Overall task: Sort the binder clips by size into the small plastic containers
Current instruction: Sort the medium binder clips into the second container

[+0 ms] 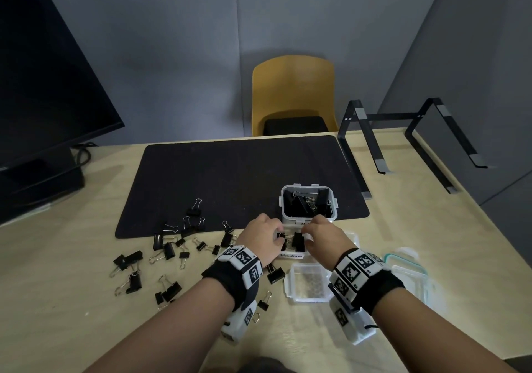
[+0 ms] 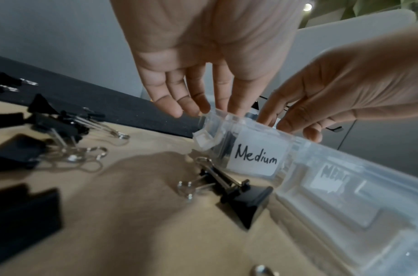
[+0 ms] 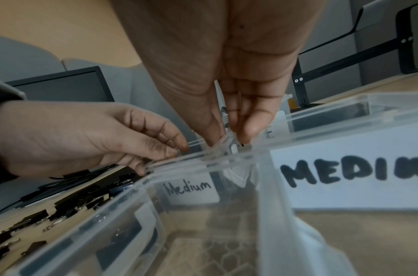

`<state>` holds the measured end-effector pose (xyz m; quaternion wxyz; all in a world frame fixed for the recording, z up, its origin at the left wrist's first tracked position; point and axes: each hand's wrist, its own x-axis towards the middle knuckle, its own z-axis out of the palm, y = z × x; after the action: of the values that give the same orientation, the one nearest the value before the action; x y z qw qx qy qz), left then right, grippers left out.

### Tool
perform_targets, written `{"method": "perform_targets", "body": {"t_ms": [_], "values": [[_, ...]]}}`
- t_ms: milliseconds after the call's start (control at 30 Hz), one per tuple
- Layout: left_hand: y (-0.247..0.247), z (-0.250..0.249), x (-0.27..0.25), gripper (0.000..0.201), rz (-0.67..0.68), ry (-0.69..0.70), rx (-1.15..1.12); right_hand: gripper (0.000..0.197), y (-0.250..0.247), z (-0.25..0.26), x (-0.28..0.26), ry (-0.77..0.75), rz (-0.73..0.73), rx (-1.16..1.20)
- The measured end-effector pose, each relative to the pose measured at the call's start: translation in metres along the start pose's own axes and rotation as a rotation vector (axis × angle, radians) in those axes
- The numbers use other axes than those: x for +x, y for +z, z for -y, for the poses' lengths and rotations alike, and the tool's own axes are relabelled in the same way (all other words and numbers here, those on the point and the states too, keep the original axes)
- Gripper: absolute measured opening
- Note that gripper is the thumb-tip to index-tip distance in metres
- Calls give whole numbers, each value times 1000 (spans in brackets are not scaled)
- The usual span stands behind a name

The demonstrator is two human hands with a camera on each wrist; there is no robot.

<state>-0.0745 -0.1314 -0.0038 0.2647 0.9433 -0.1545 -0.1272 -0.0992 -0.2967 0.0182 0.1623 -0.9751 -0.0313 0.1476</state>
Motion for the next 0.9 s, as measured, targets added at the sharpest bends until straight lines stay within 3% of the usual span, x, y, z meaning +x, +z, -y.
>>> {"method": "perform_targets", "body": {"t_ms": [233,400,700,900], "values": [[-3,19,-17,37,-39,7,-76,30,-2,6,-5,-8,-64,49],[-8,43,-33,30,-62,-63,-111,27,0,26,0,-33,-89,112],[-40,95,-43,18,-106,-216,-61,29,17,73,14,-81,2,135],[-56,128,-42,21,-119,-290,-42,31,38,109,32,-96,67,131]]}}
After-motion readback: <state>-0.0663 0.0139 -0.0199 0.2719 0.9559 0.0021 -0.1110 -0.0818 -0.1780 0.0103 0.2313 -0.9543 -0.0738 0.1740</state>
